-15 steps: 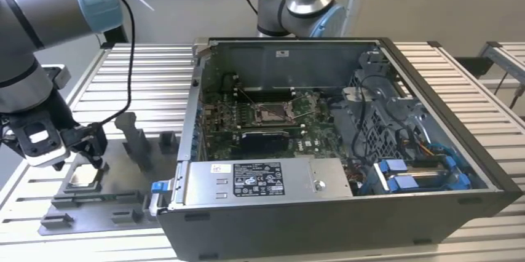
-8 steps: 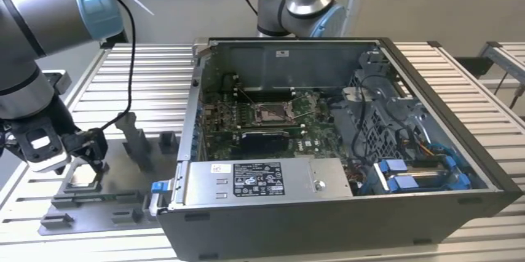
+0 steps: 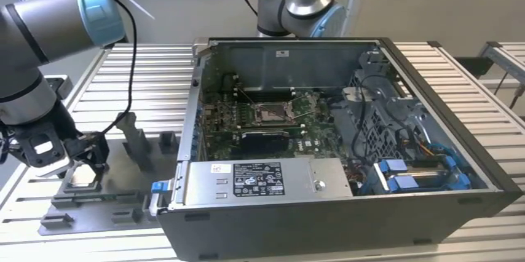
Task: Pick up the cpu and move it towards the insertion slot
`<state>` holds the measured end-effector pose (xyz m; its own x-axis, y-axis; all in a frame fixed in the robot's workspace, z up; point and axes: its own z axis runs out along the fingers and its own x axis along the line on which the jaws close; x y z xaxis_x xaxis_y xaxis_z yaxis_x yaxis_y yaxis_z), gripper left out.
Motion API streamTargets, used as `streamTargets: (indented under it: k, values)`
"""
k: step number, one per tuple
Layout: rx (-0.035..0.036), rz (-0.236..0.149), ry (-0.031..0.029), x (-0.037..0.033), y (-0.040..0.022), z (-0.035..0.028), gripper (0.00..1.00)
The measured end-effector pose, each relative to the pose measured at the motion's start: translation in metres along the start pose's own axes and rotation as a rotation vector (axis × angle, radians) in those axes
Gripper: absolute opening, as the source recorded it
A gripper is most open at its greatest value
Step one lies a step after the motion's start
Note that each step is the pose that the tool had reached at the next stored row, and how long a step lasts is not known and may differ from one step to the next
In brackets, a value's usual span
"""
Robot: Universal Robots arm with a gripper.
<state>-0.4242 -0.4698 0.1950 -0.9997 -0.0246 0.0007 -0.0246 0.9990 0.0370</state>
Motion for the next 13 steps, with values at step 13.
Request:
streamTargets:
  k: [13]
  values:
    - [0.0000, -0.005, -0.0013, -0.0003, 0.0009, 0.0071, 1.00]
